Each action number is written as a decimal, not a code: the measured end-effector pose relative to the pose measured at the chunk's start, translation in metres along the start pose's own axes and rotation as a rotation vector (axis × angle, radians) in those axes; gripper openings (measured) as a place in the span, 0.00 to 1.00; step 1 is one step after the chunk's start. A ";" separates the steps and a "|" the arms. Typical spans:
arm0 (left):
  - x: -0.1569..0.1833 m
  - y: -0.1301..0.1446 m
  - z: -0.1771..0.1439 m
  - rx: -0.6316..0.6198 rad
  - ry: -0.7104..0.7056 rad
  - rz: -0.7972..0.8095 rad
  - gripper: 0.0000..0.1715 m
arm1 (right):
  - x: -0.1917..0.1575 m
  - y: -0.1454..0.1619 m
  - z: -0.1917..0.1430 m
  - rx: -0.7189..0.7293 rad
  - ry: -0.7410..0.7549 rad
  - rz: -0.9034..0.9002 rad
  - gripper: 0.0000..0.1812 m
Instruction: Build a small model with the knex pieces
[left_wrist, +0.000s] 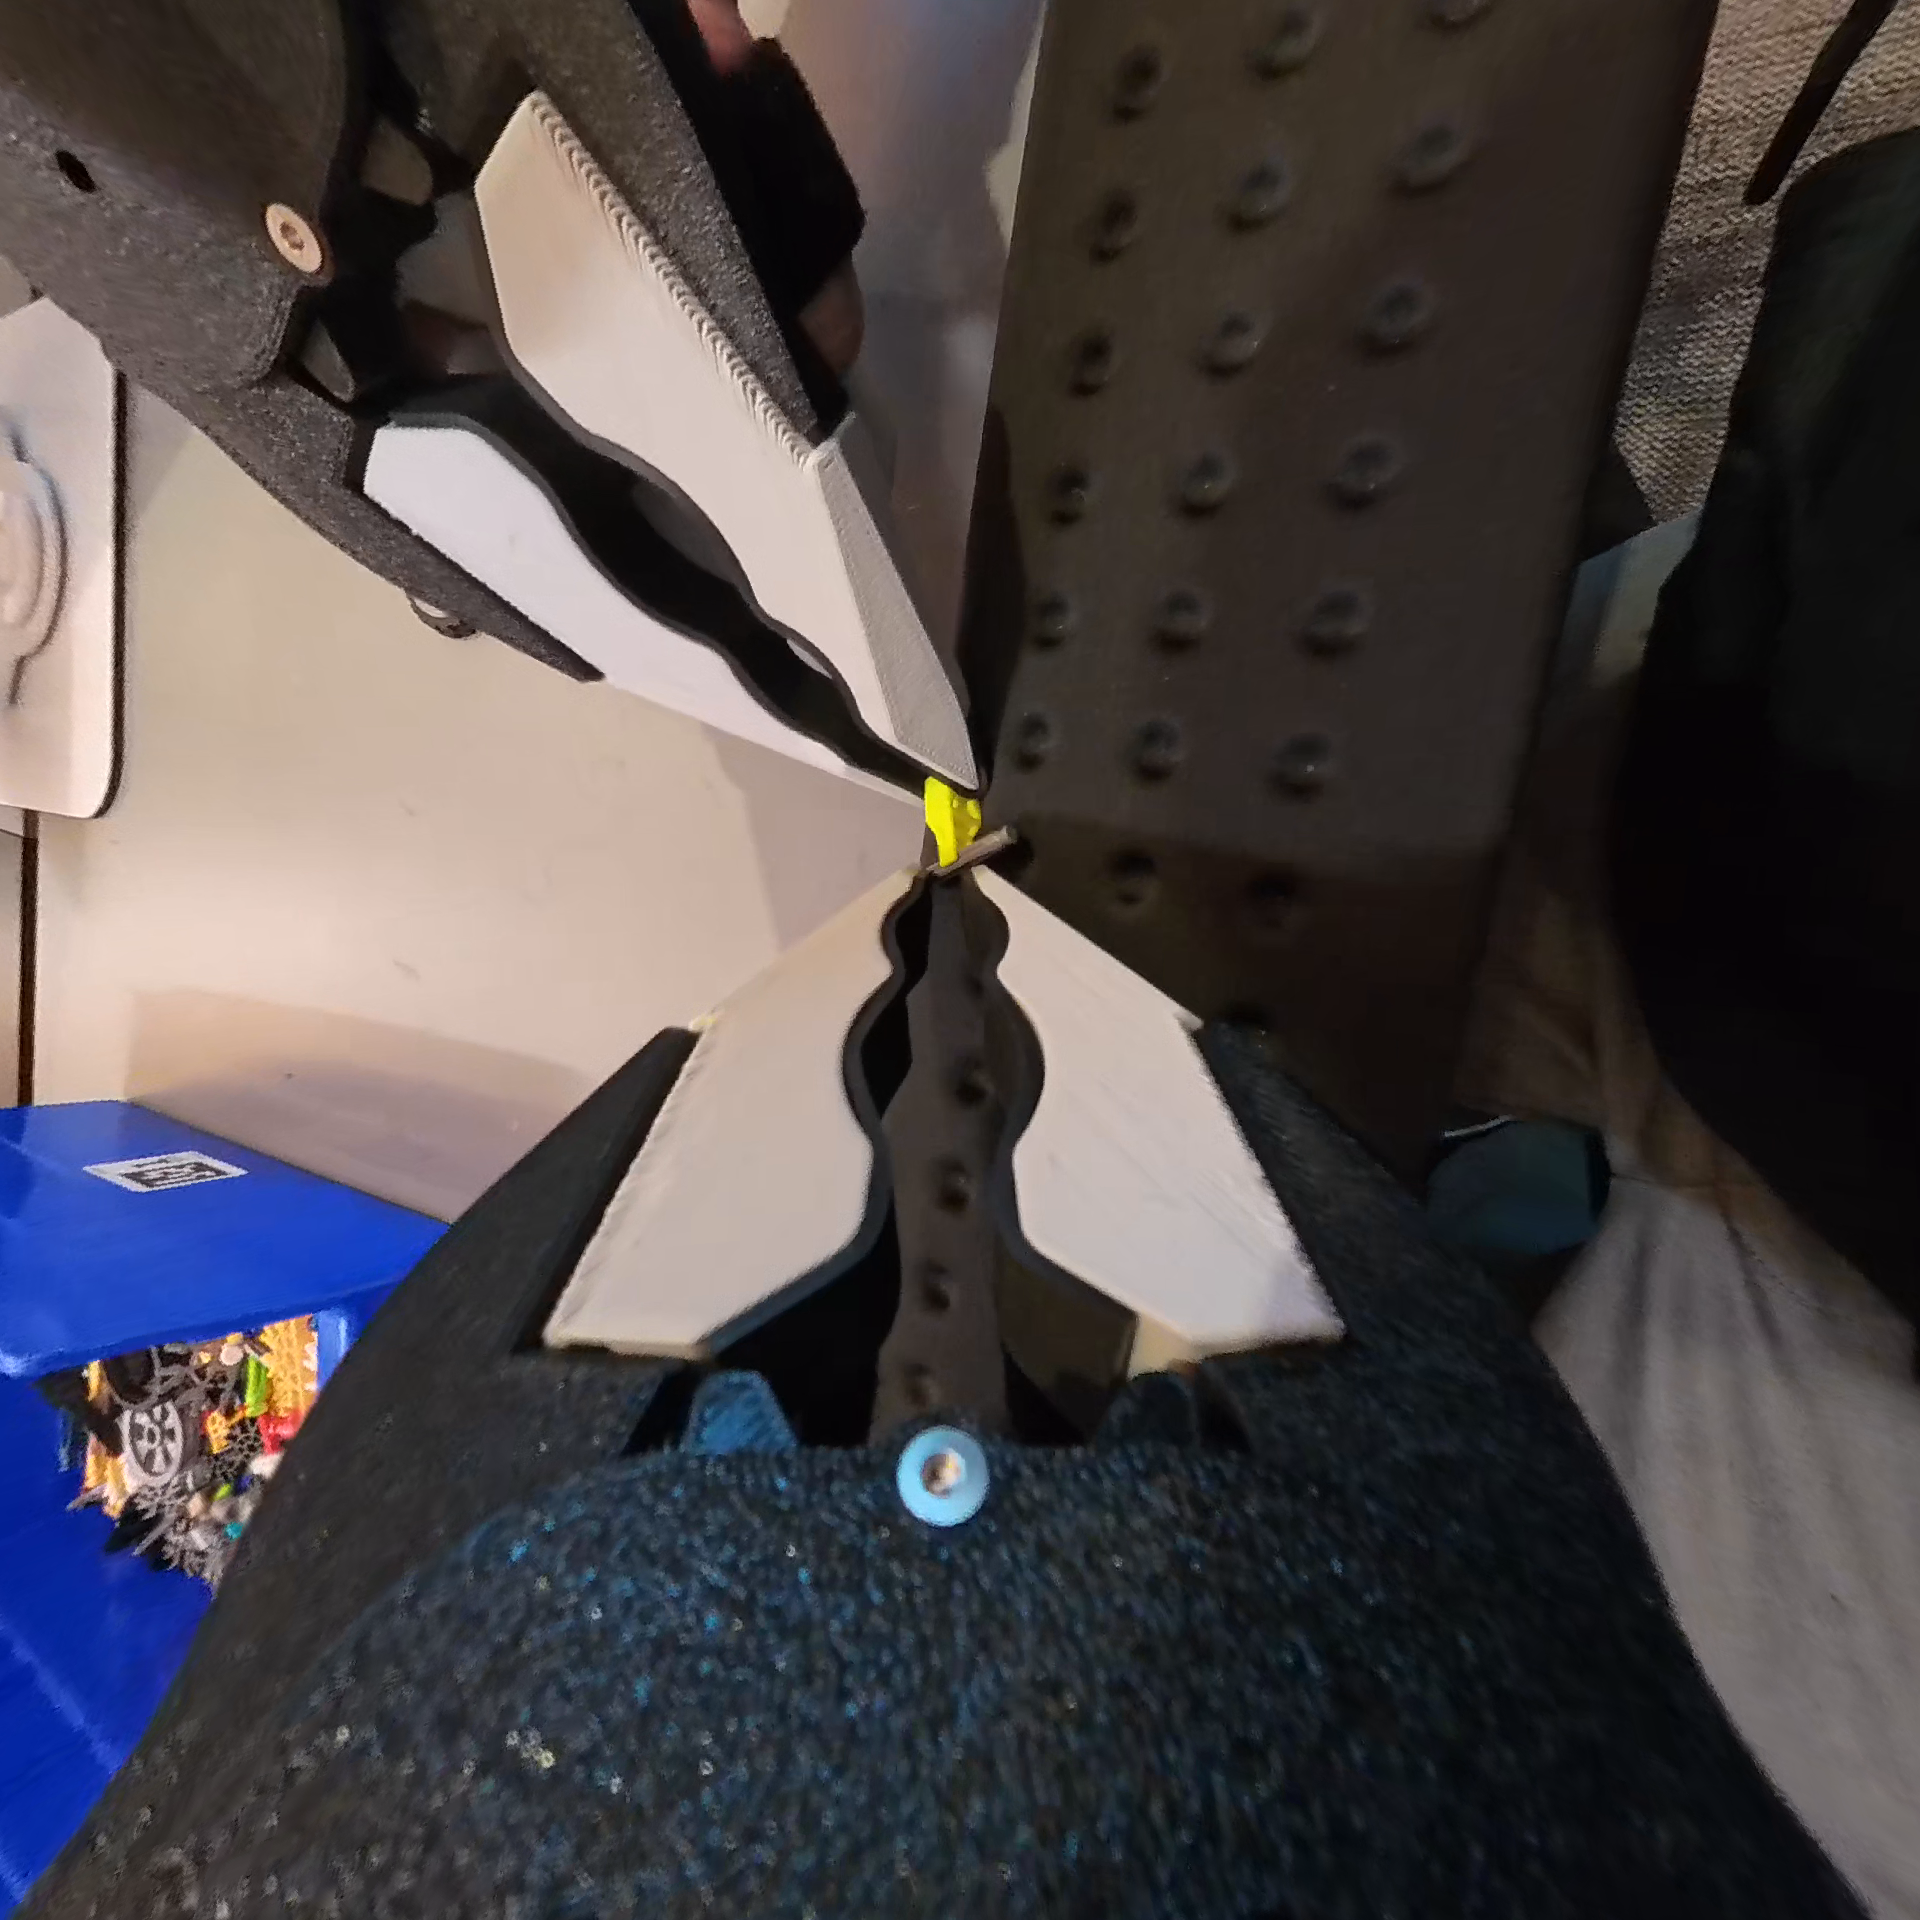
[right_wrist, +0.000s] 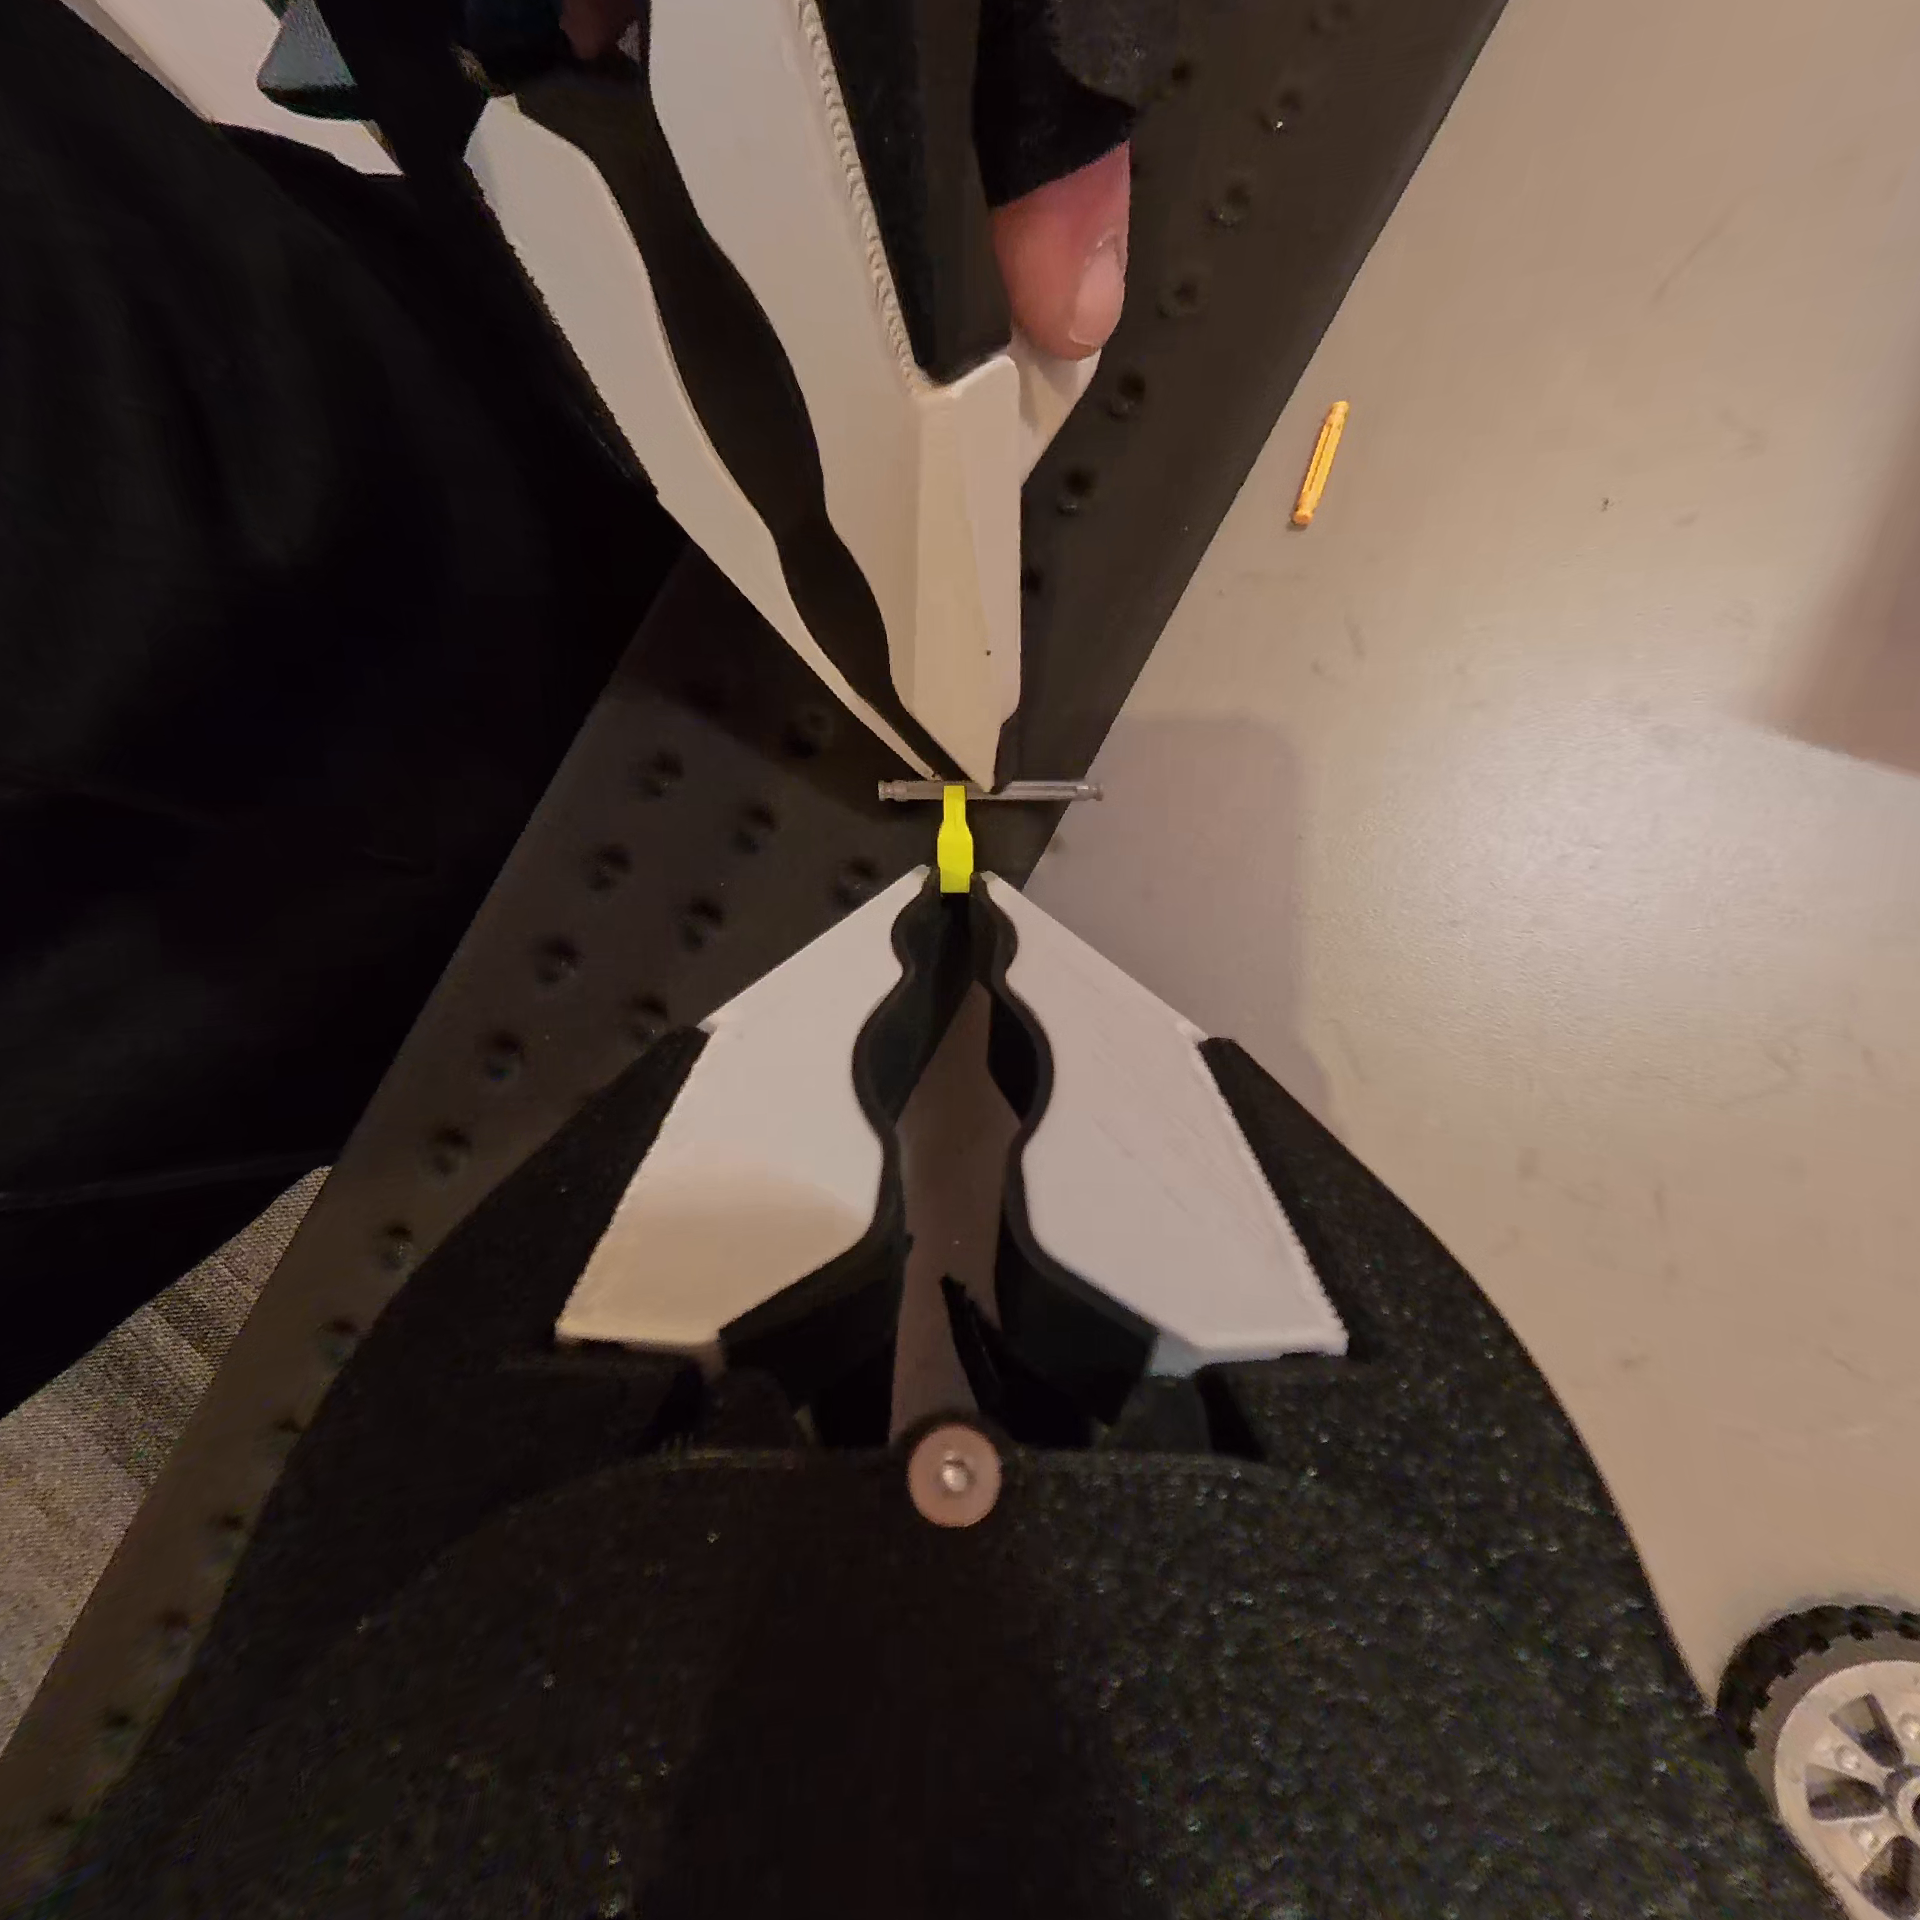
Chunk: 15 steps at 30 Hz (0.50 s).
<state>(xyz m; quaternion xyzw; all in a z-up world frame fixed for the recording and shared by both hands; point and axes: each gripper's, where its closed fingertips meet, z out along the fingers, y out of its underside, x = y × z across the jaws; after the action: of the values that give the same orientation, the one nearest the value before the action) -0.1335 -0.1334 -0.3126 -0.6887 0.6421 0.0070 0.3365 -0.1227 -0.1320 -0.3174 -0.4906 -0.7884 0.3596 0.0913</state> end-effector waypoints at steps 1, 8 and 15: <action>0.000 0.000 0.000 -0.001 0.005 -0.003 0.02 | 0.000 0.000 0.000 0.001 -0.001 0.000 0.02; 0.002 0.000 0.001 -0.020 -0.008 -0.065 0.01 | 0.000 0.000 0.001 -0.004 0.011 -0.005 0.02; 0.002 -0.001 0.003 -0.069 -0.048 -0.084 0.00 | 0.000 0.000 0.001 -0.003 0.023 -0.008 0.01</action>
<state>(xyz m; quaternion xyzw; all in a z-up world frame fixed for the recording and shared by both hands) -0.1313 -0.1341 -0.3158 -0.7259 0.6038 0.0314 0.3278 -0.1232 -0.1328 -0.3185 -0.4918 -0.7899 0.3522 0.1009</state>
